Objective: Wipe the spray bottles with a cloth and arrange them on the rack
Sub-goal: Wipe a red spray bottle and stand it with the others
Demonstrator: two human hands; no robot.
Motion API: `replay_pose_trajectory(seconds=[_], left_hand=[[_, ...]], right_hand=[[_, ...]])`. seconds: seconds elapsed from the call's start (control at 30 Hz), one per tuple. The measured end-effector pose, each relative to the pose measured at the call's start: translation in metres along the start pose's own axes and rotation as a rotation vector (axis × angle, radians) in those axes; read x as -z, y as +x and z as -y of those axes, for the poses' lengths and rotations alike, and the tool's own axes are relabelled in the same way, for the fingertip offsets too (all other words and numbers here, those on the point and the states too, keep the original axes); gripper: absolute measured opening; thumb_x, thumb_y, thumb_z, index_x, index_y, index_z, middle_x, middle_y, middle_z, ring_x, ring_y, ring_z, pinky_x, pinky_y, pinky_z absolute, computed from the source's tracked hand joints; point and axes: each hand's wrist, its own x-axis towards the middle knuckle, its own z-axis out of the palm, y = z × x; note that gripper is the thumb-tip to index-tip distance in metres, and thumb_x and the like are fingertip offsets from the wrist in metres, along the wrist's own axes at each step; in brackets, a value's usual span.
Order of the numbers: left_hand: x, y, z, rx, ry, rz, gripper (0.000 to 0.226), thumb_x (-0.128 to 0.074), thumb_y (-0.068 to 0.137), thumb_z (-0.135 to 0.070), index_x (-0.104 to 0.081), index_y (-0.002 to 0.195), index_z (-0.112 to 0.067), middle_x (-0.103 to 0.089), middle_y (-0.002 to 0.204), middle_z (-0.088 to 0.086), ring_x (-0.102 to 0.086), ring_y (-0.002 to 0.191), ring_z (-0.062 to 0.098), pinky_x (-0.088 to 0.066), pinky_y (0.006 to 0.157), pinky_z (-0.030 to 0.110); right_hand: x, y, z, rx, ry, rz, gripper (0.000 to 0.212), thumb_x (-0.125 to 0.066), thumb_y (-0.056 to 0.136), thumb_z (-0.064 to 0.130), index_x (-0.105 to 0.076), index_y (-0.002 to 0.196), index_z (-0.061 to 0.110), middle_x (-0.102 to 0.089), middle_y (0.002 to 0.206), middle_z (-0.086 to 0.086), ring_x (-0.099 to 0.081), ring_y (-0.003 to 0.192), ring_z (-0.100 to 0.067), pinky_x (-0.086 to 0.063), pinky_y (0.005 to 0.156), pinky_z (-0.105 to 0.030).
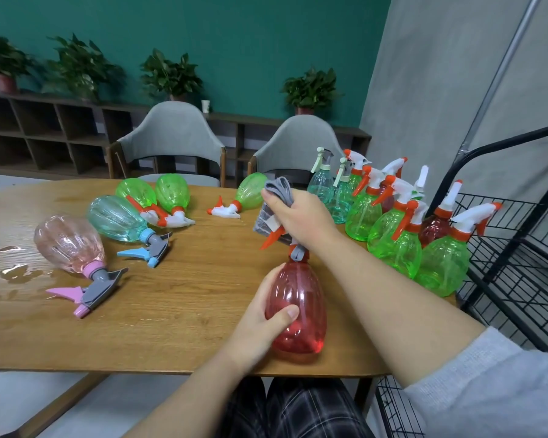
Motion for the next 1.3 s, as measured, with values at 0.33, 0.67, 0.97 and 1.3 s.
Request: replay_pose_trajectory(seconds=[0.33, 0.67, 0.97, 1.3], left_hand=[[-0.001, -0.003, -0.002, -0.001, 0.032, 0.038, 0.073, -0.065, 0.072, -0.049, -0.036, 0.138, -0.036, -0.053, 0.136, -0.013, -0.054, 0.122, 0.0, -0.043, 0.095, 0.013], [-0.002, -0.003, 0.0, 0.047, 0.014, -0.003, 0.072, -0.062, 0.065, -0.058, -0.041, 0.13, -0.035, -0.054, 0.131, -0.017, -0.053, 0.113, -0.016, -0.04, 0.089, 0.004], [-0.004, -0.002, 0.001, 0.024, 0.046, -0.026, 0.068, -0.061, 0.067, -0.054, -0.044, 0.128, -0.028, -0.056, 0.128, -0.014, -0.054, 0.113, -0.012, -0.039, 0.091, 0.006], [-0.001, 0.0, 0.008, 0.074, -0.049, -0.136, 0.048, -0.069, 0.082, -0.037, -0.045, 0.123, -0.029, -0.059, 0.114, -0.02, -0.057, 0.092, -0.022, -0.041, 0.077, 0.002]], right_hand=[[0.0, 0.002, 0.011, 0.23, -0.447, 0.014, 0.035, -0.049, 0.092, 0.039, -0.036, 0.061, 0.026, -0.042, 0.061, 0.009, -0.051, 0.069, -0.021, -0.029, 0.057, -0.03], [-0.013, -0.008, -0.022, 0.968, -0.673, 0.034, 0.019, -0.078, 0.055, 0.005, -0.063, 0.063, 0.012, -0.06, 0.061, -0.002, -0.063, 0.07, -0.025, -0.042, 0.101, -0.049], [-0.02, -0.023, -0.01, 0.886, -0.492, 0.112, 0.013, -0.068, 0.066, 0.016, -0.058, 0.06, 0.009, -0.054, 0.054, -0.003, -0.056, 0.057, -0.025, -0.055, 0.082, -0.049], [-0.011, -0.065, -0.039, 0.56, -0.038, 0.04, 0.011, -0.07, 0.081, 0.017, -0.066, 0.077, 0.008, -0.067, 0.077, -0.002, -0.061, 0.079, -0.023, -0.049, 0.089, -0.042]])
